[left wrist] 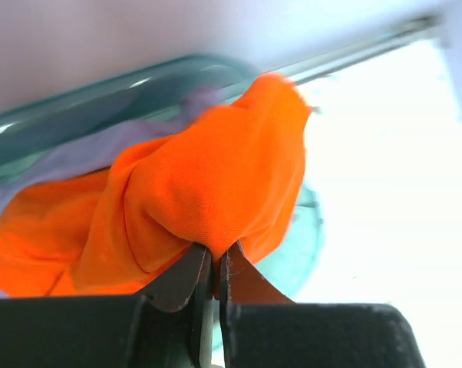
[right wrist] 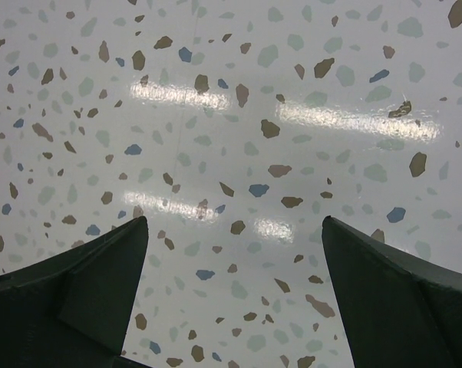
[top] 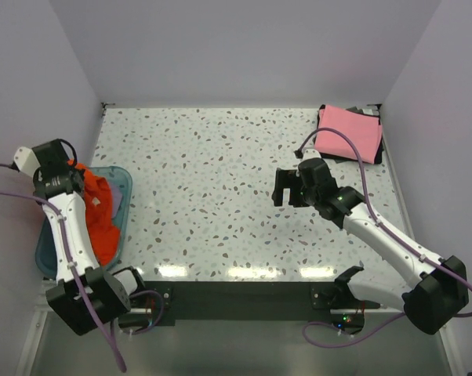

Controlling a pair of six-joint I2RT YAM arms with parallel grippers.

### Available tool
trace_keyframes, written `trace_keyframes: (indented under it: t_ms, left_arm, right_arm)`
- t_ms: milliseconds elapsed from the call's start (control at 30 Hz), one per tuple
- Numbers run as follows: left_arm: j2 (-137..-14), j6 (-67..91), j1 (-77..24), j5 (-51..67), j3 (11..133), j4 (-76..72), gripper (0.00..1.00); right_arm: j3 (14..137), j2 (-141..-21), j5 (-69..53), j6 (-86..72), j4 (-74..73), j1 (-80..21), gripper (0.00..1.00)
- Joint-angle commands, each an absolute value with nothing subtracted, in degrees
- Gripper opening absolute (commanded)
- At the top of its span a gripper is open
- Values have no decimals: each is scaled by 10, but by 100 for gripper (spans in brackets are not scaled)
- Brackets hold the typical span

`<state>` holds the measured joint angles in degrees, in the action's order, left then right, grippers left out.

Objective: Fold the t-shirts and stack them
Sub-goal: Grab the tshirt from the pile, then move the tshirt to the center of the board

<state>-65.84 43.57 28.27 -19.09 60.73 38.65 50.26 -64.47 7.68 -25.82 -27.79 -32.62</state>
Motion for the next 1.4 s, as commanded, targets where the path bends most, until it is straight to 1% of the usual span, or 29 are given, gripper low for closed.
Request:
trace_keyframes:
  t_ms: [0,67,100,133,167,200,233,267,300,367,400,467,500,567,600,700,833,967,1033,1067,1100,1133,1167,1200,1233,1267,1333,1367]
  left_arm:
    - [-617,389,234,-130,674,368,0]
    - [-606,375,196,-120,721,356,0]
    - [-605,372,150,-123,743,352,0]
    - [-610,360,124,-124,765,348,0]
    - [-614,356,97,-129,814,345,0]
    - [-630,351,41,-135,843,347,0]
    - [-641,347,13,-141,872,351,0]
    - [-651,338,-17,-152,928,353,0]
    - [-663,333,-75,-163,953,360,0]
    - [-694,318,-132,-198,1024,368,0]
    - [-705,311,-188,-211,1045,371,0]
    - [-735,290,-245,-250,1102,374,0]
    - [-744,283,-297,-262,1121,380,0]
    - [-773,263,-353,-304,1169,381,0]
    - [-788,255,-400,-314,1182,379,0]
    - [-809,235,-473,-348,1226,376,0]
    - [-825,246,-504,-345,1236,372,0]
    - [-811,263,-503,-368,1167,358,0]
    - [-812,273,-483,-356,1143,356,0]
    - [-814,292,-465,-305,1110,354,0]
    - [-813,307,-412,-265,1087,347,0]
    - [-810,319,-387,-231,1059,335,0]
    - [-809,326,-368,-189,992,316,0]
    - [-808,324,-339,-174,957,276,8]
    - [-813,330,-320,-151,900,259,13]
    - [-821,335,-280,-92,871,228,15]
    - [-852,345,-246,-43,801,194,41]
    - [-867,352,-218,-4,790,187,51]
  right_arm:
    - [513,-636,69,-250,-264,-325,99]
    - [517,-636,67,-250,-265,-326,99]
    - [519,-635,67,-250,-265,-326,99]
    - [525,-635,68,-250,-266,-326,99]
    - [526,-633,68,-249,-265,-327,99]
    - [528,-630,69,-248,-265,-326,99]
    - [532,-628,74,-247,-265,-326,99]
    - [533,-628,76,-248,-265,-326,99]
    - [535,-626,79,-247,-263,-326,99]
    - [540,-621,87,-246,-263,-326,99]
    - [541,-620,91,-247,-264,-326,99]
    - [547,-614,98,-245,-264,-326,99]
    - [548,-613,101,-245,-264,-326,99]
    - [553,-606,106,-246,-263,-326,99]
    - [554,-603,107,-247,-263,-326,99]
    - [556,-594,115,-250,-261,-327,99]
    - [555,-586,130,-253,-264,-326,99]
    - [546,-579,156,-255,-264,-326,99]
    - [538,-585,172,-255,-256,-326,99]
    - [536,-591,191,-255,-248,-326,99]
    - [534,-598,205,-256,-245,-325,99]
    - [534,-619,214,-257,-242,-325,99]
    - [536,-633,225,-255,-234,-324,99]
    - [540,-647,229,-256,-230,-324,99]
    - [542,-684,232,-257,-227,-323,99]
    - [546,-703,230,-257,-222,-323,99]
    - [557,-747,229,-258,-220,-321,99]
    - [563,-785,229,-261,-227,-319,99]
